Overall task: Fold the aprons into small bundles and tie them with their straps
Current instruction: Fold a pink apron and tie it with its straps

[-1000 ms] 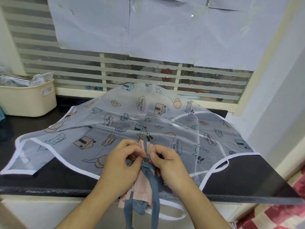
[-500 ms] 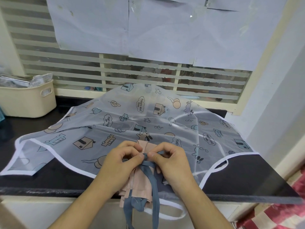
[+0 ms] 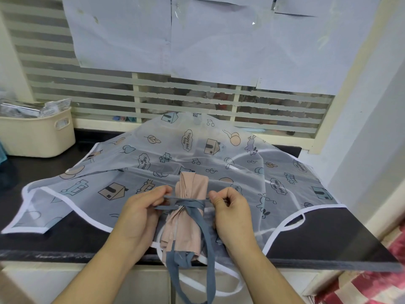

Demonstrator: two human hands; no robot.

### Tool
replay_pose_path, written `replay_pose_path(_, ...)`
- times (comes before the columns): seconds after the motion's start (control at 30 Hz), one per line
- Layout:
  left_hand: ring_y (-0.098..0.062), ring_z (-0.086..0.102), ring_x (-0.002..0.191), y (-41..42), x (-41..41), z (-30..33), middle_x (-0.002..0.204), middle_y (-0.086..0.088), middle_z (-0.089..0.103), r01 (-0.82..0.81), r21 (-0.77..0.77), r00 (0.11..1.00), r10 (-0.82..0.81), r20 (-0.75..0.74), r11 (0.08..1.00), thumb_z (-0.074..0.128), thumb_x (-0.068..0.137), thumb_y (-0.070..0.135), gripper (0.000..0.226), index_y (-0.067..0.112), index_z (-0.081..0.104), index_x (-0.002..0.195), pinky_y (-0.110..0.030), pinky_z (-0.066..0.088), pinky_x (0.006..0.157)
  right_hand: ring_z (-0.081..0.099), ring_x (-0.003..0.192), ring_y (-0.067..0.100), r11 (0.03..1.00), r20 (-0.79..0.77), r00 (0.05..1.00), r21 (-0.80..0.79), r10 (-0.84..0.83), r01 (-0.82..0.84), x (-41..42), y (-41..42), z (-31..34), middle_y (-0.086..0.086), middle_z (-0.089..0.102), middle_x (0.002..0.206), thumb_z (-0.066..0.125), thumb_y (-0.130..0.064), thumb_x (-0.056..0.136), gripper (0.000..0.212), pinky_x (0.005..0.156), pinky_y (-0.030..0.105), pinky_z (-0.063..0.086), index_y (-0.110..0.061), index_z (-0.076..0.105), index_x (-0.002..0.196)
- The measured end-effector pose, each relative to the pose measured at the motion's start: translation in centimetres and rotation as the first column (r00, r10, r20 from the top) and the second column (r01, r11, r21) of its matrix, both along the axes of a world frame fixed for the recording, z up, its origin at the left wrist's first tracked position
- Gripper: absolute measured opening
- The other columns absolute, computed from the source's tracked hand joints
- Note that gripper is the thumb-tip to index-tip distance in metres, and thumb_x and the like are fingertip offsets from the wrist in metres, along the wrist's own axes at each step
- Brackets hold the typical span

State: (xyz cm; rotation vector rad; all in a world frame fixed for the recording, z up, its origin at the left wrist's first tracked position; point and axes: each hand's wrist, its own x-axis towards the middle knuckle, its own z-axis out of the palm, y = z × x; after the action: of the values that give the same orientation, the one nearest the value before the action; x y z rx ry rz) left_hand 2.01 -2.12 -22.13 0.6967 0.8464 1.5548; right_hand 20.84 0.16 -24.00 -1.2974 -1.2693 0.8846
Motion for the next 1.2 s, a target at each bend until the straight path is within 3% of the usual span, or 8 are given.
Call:
replay_pose_path(0.1,-0.016,0.065,0.084,0.2,-0.8,0.1,0.082,-0.005,0.055,0.017,-0.086,0.955,0.009,0.296,0.996,0.052,0.1,0.012,0.055,0.016,0.059,0.045,-0.037,0.048,0.1,0.046,0.056,0.018,1.0,0.018,1.0,-0.017,-0.012,0.013,0.0,0.2,-0.2,-0.008,0.047,0.053,0.065,-0.032,0.1,0.032,0.061,0.035,0.043,-0.024,0.054,0.071)
replay_pose_path(0.2,-0.019,0.075,0.082,0.0,-1.0,0.1,0.083,-0.007,0.068,0.032,-0.119,0.929,0.015,0.37,0.992,0.052,0.102,0.015,0.054,0.016,0.048,0.048,-0.041,0.052,0.094,0.051,0.058,0.023,0.999,0.015,1.0,-0.025,-0.021,0.021,0.1,0.1,-0.2,-0.007,0.048,0.056,0.057,-0.044,0.098,0.03,0.061,0.037,0.046,-0.023,0.054,0.076)
replay_pose_path(0.33,-0.024,0.07,0.072,-0.1,-0.4,0.3,0.071,-0.006,0.06,0.01,-0.119,0.963,0.022,0.268,0.993,0.053,0.105,0.018,0.048,0.016,0.048,0.057,-0.043,0.055,0.083,0.05,0.048,0.023,0.998,-0.087,0.996,-0.045,0.036,-0.04,0.5,-0.2,0.3,0.002,0.055,0.061,0.051,-0.029,0.109,0.033,0.047,0.03,0.041,-0.012,0.057,0.082)
replay_pose_path(0.53,-0.023,0.061,0.066,-0.1,0.2,0.3,0.07,-0.01,0.056,0.002,0.011,1.0,-0.003,0.014,1.0,0.062,0.096,0.023,0.034,0.011,0.058,0.064,-0.037,0.064,0.08,0.063,0.06,0.022,0.94,-0.385,0.872,-0.033,0.303,-0.341,1.0,0.3,1.8,0.023,0.077,0.099,0.052,-0.017,0.108,0.031,0.041,0.024,0.043,0.008,0.066,0.098)
replay_pose_path(0.7,-0.035,0.072,0.088,-0.3,-0.6,0.0,0.083,-0.022,0.065,0.131,0.051,0.99,-0.134,0.048,0.99,0.073,0.082,0.01,0.016,-0.005,0.07,0.086,-0.042,0.063,0.091,0.057,0.05,0.022,0.914,-0.422,0.846,-0.085,0.327,-0.396,1.0,1.2,2.1,0.016,0.06,0.067,0.05,-0.015,0.109,0.034,0.04,0.024,0.046,-0.005,0.059,0.078)
replay_pose_path(0.83,-0.035,0.075,0.083,-0.2,-0.4,-0.4,0.08,-0.023,0.069,0.124,-0.003,0.992,-0.124,0.011,0.992,0.073,0.07,-0.008,0.022,-0.009,0.07,0.092,-0.034,0.065,0.077,0.039,0.044,0.019,0.939,-0.356,0.882,-0.032,0.31,-0.343,0.9,1.7,1.1,0.011,0.045,0.062,0.051,-0.012,0.108,0.028,0.041,0.024,0.032,-0.008,0.056,0.08)
replay_pose_path(1.03,-0.02,0.071,0.061,0.8,-0.2,-0.7,0.066,-0.013,0.066,-0.085,0.0,0.994,0.085,0.064,0.996,0.067,0.065,-0.01,0.014,0.003,0.069,0.069,-0.03,0.065,0.066,0.03,0.044,0.015,0.972,-0.423,0.879,0.023,0.221,-0.233,0.9,1.3,0.7,0.005,0.038,0.052,0.053,-0.004,0.106,0.029,0.041,0.022,0.029,-0.006,0.059,0.078)
replay_pose_path(1.2,-0.024,0.074,0.065,0.3,-0.2,-0.6,0.069,-0.014,0.072,-0.049,0.046,0.998,0.051,-0.035,0.998,0.083,0.046,0.01,0.019,0.012,0.078,0.064,-0.027,0.063,0.064,0.038,0.045,0.018,0.979,-0.362,0.911,0.045,0.2,-0.197,1.3,1.7,0.4,0.008,0.046,0.053,0.056,-0.01,0.106,0.021,0.044,0.027,0.031,-0.005,0.059,0.086)
